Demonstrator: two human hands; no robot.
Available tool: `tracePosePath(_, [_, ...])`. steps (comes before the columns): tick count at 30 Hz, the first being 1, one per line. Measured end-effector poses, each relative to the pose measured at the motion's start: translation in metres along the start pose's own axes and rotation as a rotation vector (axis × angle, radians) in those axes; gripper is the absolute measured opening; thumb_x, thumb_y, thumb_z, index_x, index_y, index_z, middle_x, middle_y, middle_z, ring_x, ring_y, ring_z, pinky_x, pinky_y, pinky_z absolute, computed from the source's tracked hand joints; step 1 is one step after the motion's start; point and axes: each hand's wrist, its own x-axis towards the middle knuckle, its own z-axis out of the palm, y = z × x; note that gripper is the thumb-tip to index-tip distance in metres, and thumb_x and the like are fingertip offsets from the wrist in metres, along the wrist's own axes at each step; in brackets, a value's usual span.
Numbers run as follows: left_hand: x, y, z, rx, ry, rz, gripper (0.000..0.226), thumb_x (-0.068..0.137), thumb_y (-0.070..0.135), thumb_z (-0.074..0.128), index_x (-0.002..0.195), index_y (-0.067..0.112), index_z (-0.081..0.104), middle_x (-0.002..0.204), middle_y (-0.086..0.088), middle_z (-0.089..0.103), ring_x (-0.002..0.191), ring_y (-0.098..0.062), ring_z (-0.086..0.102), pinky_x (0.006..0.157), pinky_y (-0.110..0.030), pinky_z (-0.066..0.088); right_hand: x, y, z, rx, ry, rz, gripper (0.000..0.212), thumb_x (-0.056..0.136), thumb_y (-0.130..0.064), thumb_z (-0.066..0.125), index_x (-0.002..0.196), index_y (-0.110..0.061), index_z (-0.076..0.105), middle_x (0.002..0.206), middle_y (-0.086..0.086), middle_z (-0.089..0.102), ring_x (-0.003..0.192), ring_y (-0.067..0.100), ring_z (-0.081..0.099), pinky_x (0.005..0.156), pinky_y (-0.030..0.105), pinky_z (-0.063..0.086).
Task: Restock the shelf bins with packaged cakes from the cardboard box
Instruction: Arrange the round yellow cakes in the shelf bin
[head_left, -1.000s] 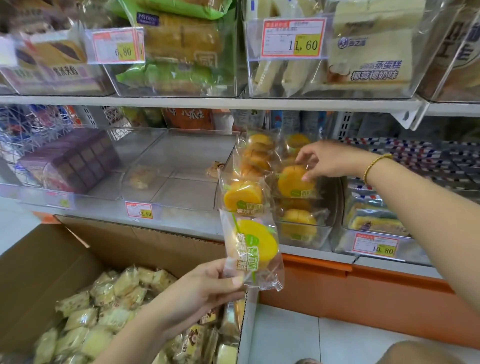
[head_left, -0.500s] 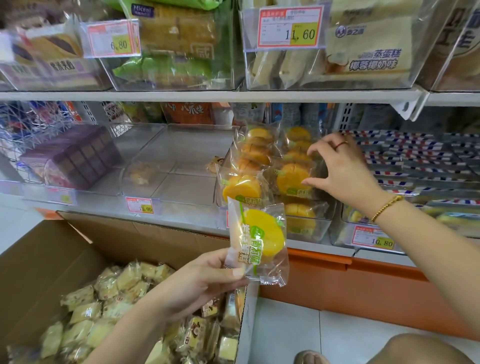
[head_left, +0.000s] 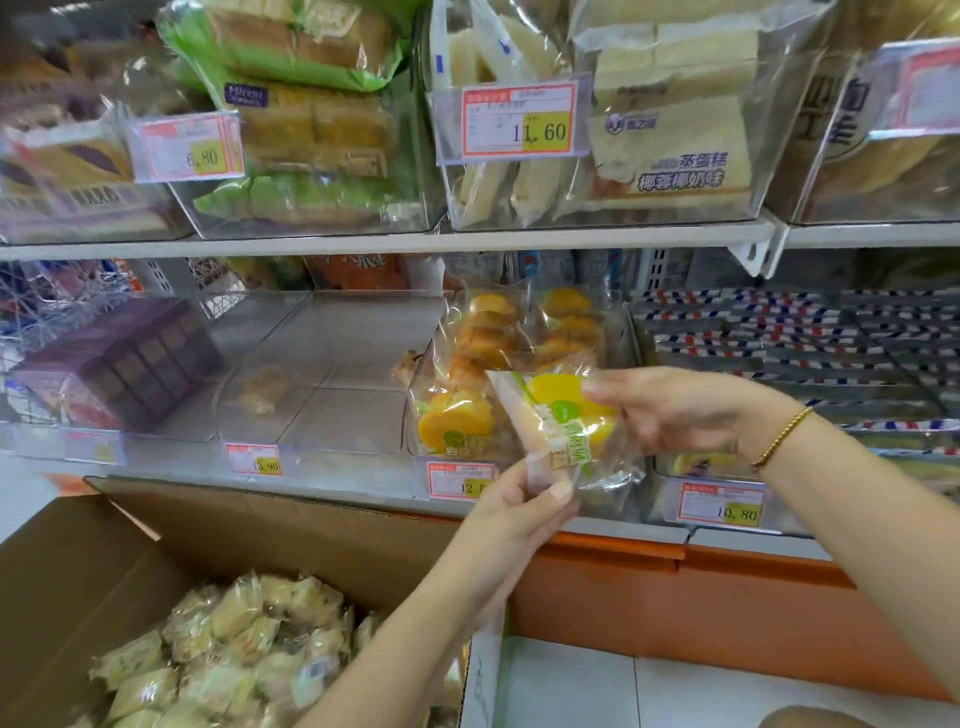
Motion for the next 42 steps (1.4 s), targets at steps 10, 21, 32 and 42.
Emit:
tracePosePath(10, [0.019, -0.004, -0.029, 0.892, 0.506, 0.251, 0.013, 0.092, 0.019, 0.059, 0.102, 0.028, 0.058, 0.102, 0.015, 0.058, 0.096, 0.000, 0.053, 0.083, -0.018, 0.045, 0.003, -0.015, 0.001, -1.202, 0.418, -0.268, 0.065, 0.072, -0.038, 0.081, 0.131, -0.027, 0.056, 0.115, -0.011, 0.060, 0.094, 0.003, 0.055, 0.077, 0.015, 0.040])
tracePosePath(21, [0.033, -0.007, -0.038, 1.280, 0.594, 0.505, 0.063, 0.080, 0.037, 0.073, 0.136, 0.034, 0.044, 0.143, 0.000, 0.032, 0.132, -0.017, 0.020, 0.108, -0.038, 0.028, 0.024, 0.021, 0.011, -1.597, 0.555, -0.646, 0.059, 0.072, -0.046, 0.075, 0.125, -0.023, 0.064, 0.107, 0.003, 0.060, 0.101, 0.021, 0.050, 0.079, 0.038, 0.051])
tracePosePath(32, [0.027, -0.030, -0.037, 1.531, 0.480, 0.387, 0.087, 0.086, 0.031, 0.068, 0.151, 0.041, 0.011, 0.161, -0.003, 0.002, 0.148, -0.028, -0.008, 0.116, -0.051, 0.012, 0.019, 0.063, 0.028, -1.647, 0.834, -0.715, 0.079, 0.060, -0.030, 0.089, 0.130, -0.014, 0.057, 0.106, 0.012, 0.059, 0.095, 0.031, 0.056, 0.079, 0.045, 0.050])
tracePosePath(42, [0.015, -0.026, -0.040, 1.451, 0.359, 0.301, 0.080, 0.093, 0.035, 0.058, 0.150, 0.044, 0.002, 0.158, 0.008, -0.023, 0.146, -0.019, -0.022, 0.120, -0.048, 0.012, 0.024, 0.061, 0.041, -1.661, 0.812, -0.657, 0.072, 0.057, -0.018, 0.090, 0.123, -0.015, 0.061, 0.102, 0.008, 0.061, 0.094, 0.029, 0.058, 0.086, 0.048, 0.049])
